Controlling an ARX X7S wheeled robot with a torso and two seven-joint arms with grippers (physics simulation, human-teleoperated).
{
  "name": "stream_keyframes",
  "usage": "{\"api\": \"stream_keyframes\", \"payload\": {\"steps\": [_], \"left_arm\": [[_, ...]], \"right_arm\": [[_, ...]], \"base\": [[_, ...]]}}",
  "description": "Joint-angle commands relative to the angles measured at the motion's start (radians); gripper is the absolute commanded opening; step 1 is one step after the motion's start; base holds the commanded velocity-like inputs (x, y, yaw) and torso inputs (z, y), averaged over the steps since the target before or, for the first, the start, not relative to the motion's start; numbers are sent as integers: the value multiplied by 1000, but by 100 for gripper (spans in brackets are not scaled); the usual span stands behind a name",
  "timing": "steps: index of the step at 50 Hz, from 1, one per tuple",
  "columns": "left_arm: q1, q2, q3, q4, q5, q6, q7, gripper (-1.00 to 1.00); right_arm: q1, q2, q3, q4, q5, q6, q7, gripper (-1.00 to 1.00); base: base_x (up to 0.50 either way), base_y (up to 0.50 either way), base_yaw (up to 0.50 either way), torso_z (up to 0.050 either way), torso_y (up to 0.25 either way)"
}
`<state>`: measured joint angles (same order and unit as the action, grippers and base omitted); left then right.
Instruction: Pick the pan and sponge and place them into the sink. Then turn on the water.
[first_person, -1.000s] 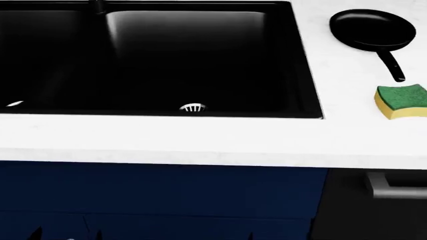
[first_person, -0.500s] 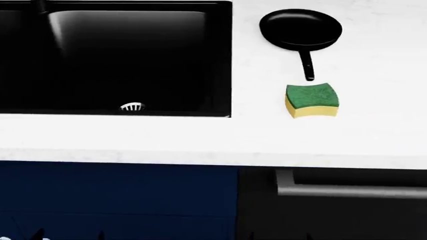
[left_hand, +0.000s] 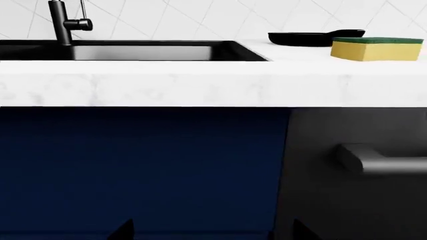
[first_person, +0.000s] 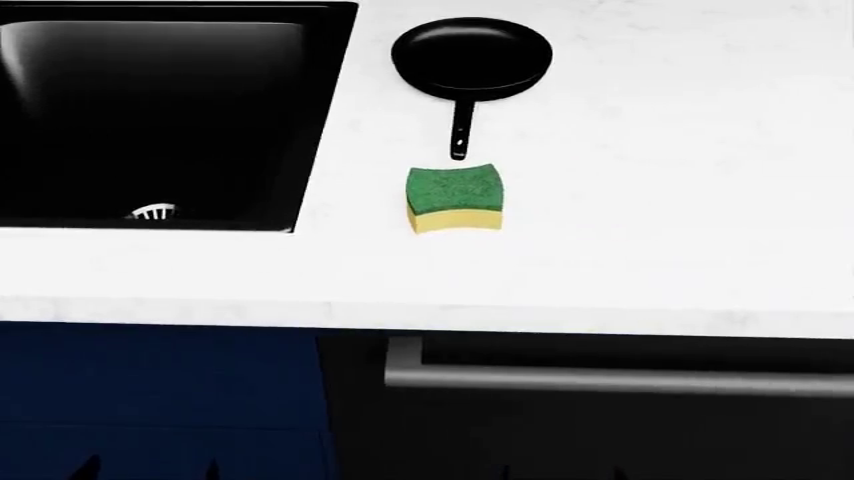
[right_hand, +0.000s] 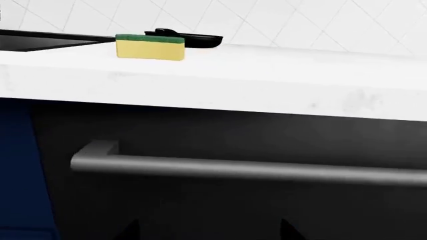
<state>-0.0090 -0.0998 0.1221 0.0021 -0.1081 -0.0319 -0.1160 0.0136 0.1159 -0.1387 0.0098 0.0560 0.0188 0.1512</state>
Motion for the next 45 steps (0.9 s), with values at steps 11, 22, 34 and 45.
{"api": "stream_keyframes", "payload": {"steps": [11,22,34,45], "left_arm": [[4,-28,11,9,-20,-11,-28,100],[-4,-31,31,14,-25,-24,-36,100],[-1,-42,42,14,-30,-6,-40,100],[-4,-48,52,9,-36,-4,-46,100]], "right_arm": [[4,15,-19,3,6,-2,31,100],[6,20,-27,4,6,5,47,100],[7,28,-36,0,4,12,65,100],[8,34,-44,0,8,13,75,100]], "base": [[0,0,0,0,0],[0,0,0,0,0],[0,0,0,9,0],[0,0,0,50,0]]}}
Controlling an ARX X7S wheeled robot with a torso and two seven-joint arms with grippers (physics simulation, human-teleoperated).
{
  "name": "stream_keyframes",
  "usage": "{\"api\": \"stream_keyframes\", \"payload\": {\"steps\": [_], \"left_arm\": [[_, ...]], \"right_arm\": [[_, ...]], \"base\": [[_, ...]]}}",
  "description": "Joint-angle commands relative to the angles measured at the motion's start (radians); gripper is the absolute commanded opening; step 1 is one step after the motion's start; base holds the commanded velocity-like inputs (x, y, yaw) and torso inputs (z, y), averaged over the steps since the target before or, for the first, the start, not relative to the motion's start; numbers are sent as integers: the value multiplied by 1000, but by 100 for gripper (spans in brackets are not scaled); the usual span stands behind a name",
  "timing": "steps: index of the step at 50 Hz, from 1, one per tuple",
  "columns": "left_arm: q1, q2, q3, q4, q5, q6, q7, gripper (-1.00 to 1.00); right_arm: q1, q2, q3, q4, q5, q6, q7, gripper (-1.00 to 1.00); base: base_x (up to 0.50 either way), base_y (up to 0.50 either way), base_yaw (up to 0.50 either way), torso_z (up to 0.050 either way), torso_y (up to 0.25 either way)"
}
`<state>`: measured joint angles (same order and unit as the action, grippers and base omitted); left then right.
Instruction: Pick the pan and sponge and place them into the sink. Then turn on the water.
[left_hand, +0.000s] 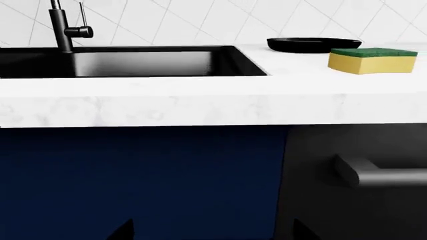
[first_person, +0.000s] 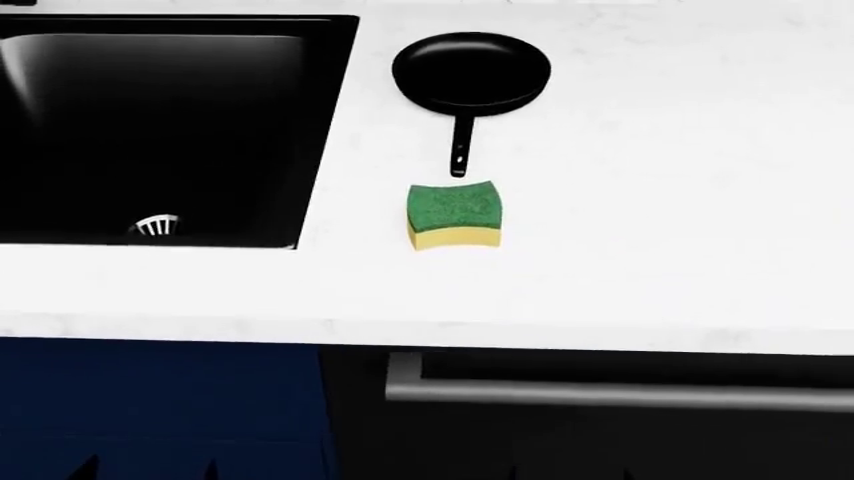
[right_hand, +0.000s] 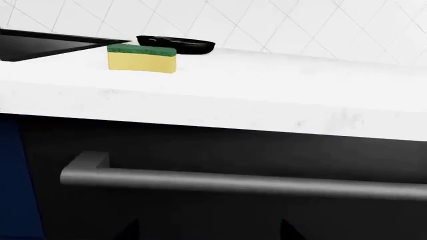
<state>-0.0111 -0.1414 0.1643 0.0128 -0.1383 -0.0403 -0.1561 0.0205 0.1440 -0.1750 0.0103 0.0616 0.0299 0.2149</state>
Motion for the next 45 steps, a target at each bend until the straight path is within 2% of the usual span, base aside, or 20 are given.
{"api": "stream_keyframes", "payload": {"steps": [1,25,39,41,45], "left_arm": [[-3,-7,10,-2,-6,4,-7,100],[-3,-17,21,-5,-20,18,-24,100],[14,-33,34,29,-35,21,-19,100],[7,-27,23,49,-82,-16,-10,100],[-35,-31,27,76,-76,-97,-37,100]], "right_arm": [[1,7,-8,-1,3,2,12,100],[5,19,-26,-2,9,2,29,100],[9,21,-34,0,28,4,29,100],[17,19,-36,-19,38,35,28,100],[42,21,-26,-77,83,115,16,100]], "base": [[0,0,0,50,0],[0,0,0,50,0],[0,0,0,0,0],[0,0,0,0,0],[0,0,0,0,0]]}}
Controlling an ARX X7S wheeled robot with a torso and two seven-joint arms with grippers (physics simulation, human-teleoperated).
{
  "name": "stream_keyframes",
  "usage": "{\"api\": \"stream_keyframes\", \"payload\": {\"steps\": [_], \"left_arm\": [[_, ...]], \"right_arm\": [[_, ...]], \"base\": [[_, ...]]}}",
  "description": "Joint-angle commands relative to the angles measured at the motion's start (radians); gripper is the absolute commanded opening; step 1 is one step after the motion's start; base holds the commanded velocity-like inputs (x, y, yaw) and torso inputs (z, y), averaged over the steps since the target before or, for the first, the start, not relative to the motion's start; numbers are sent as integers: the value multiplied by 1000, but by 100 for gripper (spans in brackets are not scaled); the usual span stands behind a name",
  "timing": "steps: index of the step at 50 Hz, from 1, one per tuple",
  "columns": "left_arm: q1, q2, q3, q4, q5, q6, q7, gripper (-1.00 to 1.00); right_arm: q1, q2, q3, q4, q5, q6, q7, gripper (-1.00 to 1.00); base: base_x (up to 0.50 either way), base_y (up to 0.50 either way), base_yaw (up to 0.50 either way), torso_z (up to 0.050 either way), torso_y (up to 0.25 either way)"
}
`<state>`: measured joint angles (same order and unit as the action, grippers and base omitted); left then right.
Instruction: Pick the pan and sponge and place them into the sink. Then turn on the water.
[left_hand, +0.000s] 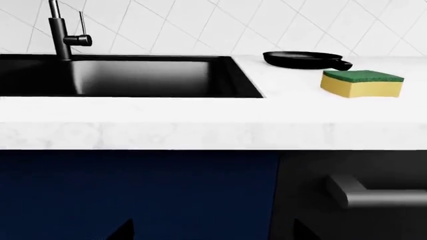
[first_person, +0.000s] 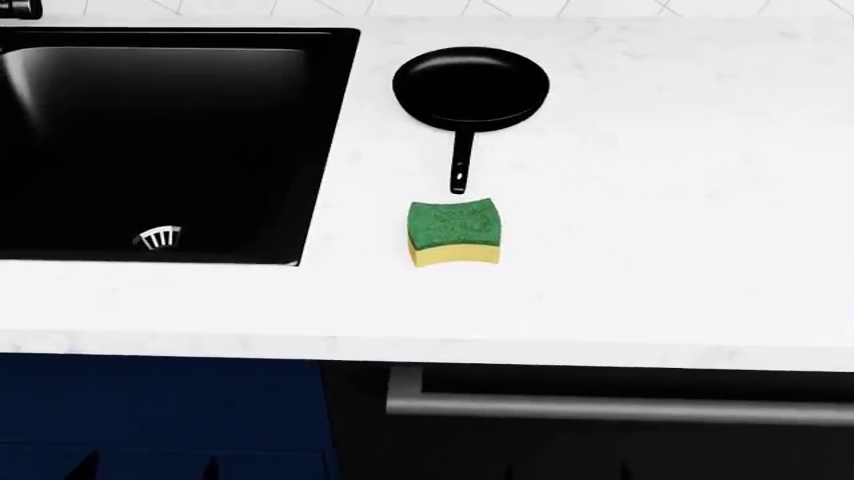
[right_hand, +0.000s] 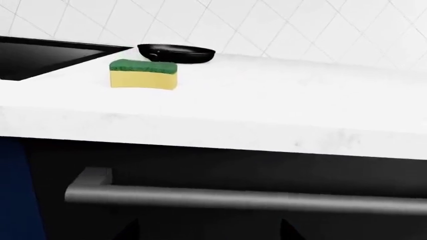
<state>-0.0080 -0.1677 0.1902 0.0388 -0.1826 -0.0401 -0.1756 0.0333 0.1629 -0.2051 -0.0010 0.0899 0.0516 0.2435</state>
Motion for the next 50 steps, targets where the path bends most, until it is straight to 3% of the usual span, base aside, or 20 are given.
{"api": "stream_keyframes", "payload": {"steps": [1,11,16,21,26,30,38,50], "left_arm": [[-49,-5,1,64,-38,-121,-20,100],[-205,-46,-13,328,-151,-476,-48,100],[-356,-63,-15,434,-238,-711,-60,100],[-658,-83,-84,457,-397,-961,-23,100],[-850,-135,-96,399,-443,-1063,27,100],[-871,-140,-113,387,-483,-1114,42,100],[-829,-154,-151,424,-547,-1170,49,100],[-819,-188,-101,401,-531,-1132,95,100]], "right_arm": [[37,5,2,-87,56,117,-10,100],[194,74,46,-418,124,483,8,100],[306,116,118,-541,216,674,-16,100],[538,220,174,-660,270,984,-2,100],[751,254,280,-664,385,1221,-55,100],[800,238,328,-637,424,1267,-73,100],[744,271,406,-697,452,1358,-64,100],[680,280,418,-723,457,1358,-57,100]], "base": [[0,0,0,0,0],[0,0,0,0,0],[0,0,0,0,0],[0,0,0,0,0],[0,0,0,0,0],[0,0,0,0,0],[0,0,0,0,0],[85,0,0,0,0]]}}
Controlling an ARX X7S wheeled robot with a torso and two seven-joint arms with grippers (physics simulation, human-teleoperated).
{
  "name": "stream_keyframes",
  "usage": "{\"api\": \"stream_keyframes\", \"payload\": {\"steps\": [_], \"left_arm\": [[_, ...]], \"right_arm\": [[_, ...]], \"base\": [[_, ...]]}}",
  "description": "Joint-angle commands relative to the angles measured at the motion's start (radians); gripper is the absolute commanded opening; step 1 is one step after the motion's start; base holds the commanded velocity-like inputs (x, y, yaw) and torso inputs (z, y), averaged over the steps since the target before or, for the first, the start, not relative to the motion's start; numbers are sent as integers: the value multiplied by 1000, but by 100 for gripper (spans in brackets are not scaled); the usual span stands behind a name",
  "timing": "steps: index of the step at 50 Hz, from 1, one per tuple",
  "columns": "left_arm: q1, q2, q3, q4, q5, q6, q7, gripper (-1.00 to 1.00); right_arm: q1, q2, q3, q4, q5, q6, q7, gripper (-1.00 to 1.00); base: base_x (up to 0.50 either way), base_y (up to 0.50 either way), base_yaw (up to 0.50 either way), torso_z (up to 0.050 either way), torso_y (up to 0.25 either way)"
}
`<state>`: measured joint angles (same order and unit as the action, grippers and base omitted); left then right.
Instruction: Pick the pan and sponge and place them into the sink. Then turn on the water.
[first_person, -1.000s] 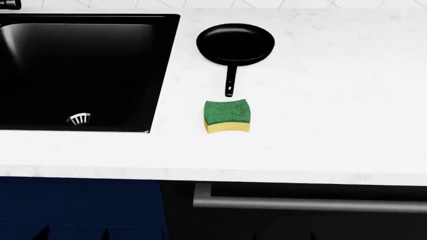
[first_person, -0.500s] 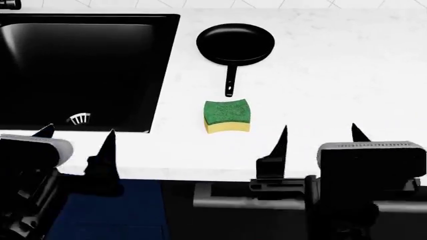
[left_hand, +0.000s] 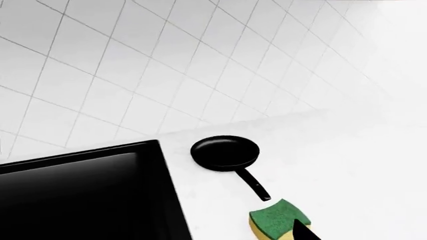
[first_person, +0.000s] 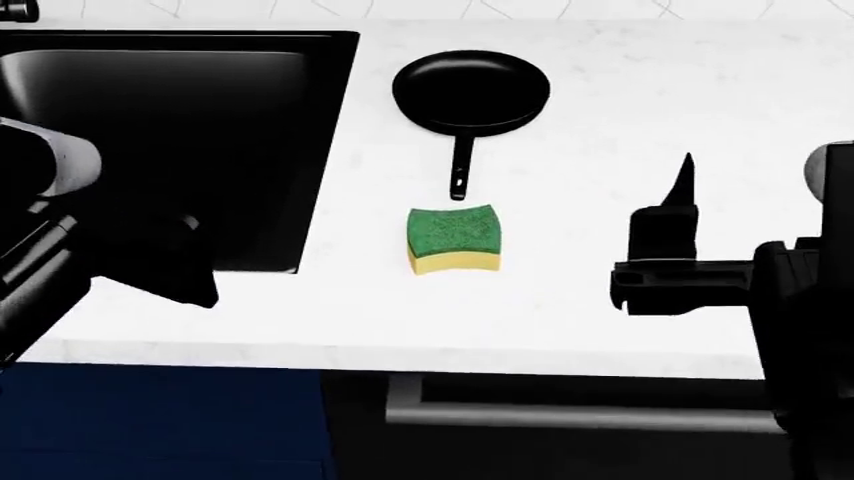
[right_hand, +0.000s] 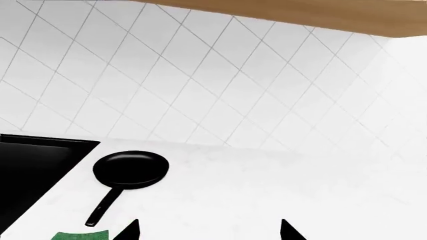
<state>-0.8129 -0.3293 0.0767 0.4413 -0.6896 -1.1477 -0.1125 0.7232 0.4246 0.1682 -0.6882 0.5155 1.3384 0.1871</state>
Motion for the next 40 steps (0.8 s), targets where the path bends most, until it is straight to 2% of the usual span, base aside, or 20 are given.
{"api": "stream_keyframes", "payload": {"steps": [1,11,22,24,34,38,40], "left_arm": [[-12,-31,12,2,-29,-26,37,100],[12,-38,42,-30,-3,19,53,100],[23,-55,50,-32,-6,27,64,100],[17,-37,71,-39,6,33,54,100],[28,-47,69,-29,-3,33,56,100],[46,-83,28,-10,-34,25,76,100],[40,-57,58,-18,-19,30,63,100]], "right_arm": [[-2,21,56,-42,38,85,-1,100],[-17,34,7,-9,20,50,7,100],[-21,40,16,-5,29,44,2,100],[-18,41,15,-5,30,45,2,100],[-22,42,0,20,27,24,1,100],[-27,43,-8,28,24,12,2,100],[-32,43,-9,30,23,6,2,100]], "base": [[176,0,0,0,0],[269,103,0,0,0],[331,142,0,0,0],[348,57,0,0,0],[349,51,0,0,0],[364,0,0,0,0],[365,0,0,0,0]]}}
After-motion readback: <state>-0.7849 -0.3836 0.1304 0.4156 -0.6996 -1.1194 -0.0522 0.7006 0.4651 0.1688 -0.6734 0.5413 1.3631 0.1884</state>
